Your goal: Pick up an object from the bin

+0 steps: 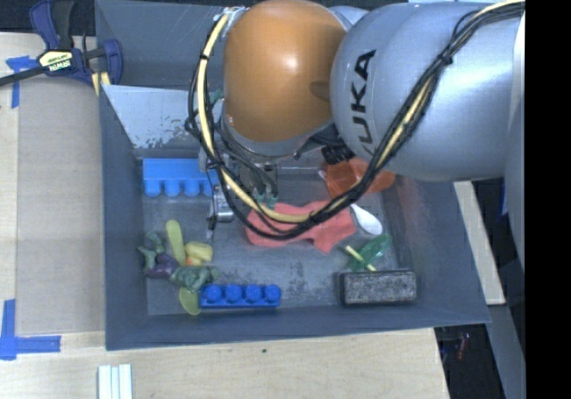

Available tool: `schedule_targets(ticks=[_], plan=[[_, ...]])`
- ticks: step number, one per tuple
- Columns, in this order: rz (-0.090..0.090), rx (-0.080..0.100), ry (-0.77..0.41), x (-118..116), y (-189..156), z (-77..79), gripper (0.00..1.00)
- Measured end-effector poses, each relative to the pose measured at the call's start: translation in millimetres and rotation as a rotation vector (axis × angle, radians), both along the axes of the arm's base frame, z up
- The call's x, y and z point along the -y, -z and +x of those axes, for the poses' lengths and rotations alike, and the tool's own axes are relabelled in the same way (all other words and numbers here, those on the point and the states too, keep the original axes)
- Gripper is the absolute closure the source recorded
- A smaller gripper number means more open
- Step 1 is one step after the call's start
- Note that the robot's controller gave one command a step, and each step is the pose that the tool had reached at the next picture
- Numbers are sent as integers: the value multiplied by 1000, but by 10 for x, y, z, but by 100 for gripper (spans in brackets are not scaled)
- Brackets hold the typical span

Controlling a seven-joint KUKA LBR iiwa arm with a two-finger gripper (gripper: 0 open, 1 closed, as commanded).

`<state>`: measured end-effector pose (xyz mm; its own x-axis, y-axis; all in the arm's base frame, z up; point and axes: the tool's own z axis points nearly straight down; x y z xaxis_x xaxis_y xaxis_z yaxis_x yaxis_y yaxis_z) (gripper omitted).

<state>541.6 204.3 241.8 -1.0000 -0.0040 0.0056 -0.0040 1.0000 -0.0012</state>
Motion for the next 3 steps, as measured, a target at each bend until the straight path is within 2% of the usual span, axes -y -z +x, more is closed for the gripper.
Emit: schedule_targets(ticks=[1, 2, 3], plan=[[2, 8, 4, 13, -52, 16, 0], [3, 13, -54, 368, 629, 59, 0], [8, 23, -49, 647, 1372, 472, 0]])
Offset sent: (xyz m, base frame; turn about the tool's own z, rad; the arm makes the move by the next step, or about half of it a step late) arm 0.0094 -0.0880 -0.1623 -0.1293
